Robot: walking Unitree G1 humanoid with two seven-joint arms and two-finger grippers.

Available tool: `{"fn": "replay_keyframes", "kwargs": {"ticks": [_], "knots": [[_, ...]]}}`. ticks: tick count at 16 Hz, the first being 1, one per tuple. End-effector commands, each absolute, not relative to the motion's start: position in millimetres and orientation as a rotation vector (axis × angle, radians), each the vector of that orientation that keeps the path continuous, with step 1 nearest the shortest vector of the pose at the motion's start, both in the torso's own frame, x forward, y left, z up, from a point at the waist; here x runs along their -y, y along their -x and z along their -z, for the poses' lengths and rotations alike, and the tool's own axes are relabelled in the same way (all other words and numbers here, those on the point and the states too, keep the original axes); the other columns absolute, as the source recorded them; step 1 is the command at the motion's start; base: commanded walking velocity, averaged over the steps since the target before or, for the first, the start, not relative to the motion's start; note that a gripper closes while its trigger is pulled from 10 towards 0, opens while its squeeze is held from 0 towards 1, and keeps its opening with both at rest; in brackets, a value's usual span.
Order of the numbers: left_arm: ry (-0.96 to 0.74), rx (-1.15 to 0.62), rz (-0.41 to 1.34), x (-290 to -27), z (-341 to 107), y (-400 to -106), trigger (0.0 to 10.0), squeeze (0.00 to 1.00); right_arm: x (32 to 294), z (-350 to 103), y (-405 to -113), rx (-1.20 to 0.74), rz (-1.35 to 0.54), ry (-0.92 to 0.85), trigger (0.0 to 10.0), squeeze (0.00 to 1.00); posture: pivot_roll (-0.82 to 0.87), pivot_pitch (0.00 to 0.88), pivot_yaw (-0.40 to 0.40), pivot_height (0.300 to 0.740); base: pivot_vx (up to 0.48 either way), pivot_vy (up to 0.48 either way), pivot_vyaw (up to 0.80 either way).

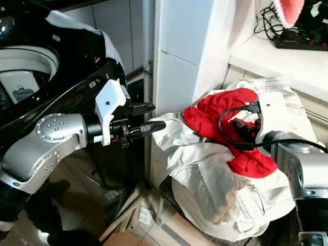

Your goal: Clothes washing

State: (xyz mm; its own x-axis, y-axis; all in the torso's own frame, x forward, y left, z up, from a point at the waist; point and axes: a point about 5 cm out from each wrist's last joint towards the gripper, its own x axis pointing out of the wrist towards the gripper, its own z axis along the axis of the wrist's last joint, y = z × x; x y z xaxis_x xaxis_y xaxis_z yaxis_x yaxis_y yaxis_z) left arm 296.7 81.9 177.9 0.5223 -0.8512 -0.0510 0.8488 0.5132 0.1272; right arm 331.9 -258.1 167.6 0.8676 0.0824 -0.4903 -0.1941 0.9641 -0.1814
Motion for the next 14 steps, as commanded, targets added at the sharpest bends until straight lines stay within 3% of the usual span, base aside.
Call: {"fn": "replay_keyframes", "kwargs": {"ticks": [1, 4, 5, 9, 10, 11, 14], "knots": [[-0.156, 0.049, 1.055, -80.4, -183.6, -293.7, 10.0, 0.0, 262.2, -164.3, -331.6, -0.486, -0.137, 0.196, 10.0, 1.0, -0.02, 0.0, 0.106, 0.74, 0.0, 0.0, 0.0], [-0.134, 0.034, 1.1, -79.5, -183.9, -288.3, 10.0, 0.0, 263.6, -150.9, -332.5, -0.506, -0.126, 0.164, 10.0, 1.0, -0.02, 0.0, 0.105, 0.74, 0.0, 0.0, 0.0], [-0.119, 0.024, 1.132, -78.4, -184.2, -284.6, 10.0, 0.0, 266.5, -140.0, -331.7, -0.54, -0.109, 0.185, 10.0, 0.0, -0.02, 0.0, 0.104, 0.74, 0.0, 0.0, 0.0], [-0.109, 0.011, 1.172, -77.6, -184.4, -280.4, 10.0, 0.0, 267.3, -119.1, -325.2, -0.629, -0.107, 0.148, 10.0, 0.0, -0.01, 0.0, 0.102, 0.74, 0.0, 0.0, 0.0], [-0.096, 0.004, 1.2, -78.0, -185.8, -277.9, 10.0, 0.0, 268.3, -118.3, -325.0, -0.626, -0.099, 0.101, 2.9, 0.0, -0.01, 0.0, 0.105, 0.74, 0.0, 0.0, 0.0], [-0.084, -0.001, 1.221, -78.2, -186.4, -276.1, 10.0, 0.0, 268.9, -119.6, -325.2, -0.619, -0.102, 0.084, 0.0, 0.0, -0.01, 0.0, 0.105, 0.74, 0.0, 0.0, 0.0], [-0.08, -0.007, 1.241, -78.4, -186.9, -273.8, 10.0, 0.0, 270.0, -122.0, -326.4, -0.611, -0.111, 0.082, 0.0, 0.0, -0.02, 0.0, 0.108, 0.74, 0.0, 0.0, 0.0]]}}
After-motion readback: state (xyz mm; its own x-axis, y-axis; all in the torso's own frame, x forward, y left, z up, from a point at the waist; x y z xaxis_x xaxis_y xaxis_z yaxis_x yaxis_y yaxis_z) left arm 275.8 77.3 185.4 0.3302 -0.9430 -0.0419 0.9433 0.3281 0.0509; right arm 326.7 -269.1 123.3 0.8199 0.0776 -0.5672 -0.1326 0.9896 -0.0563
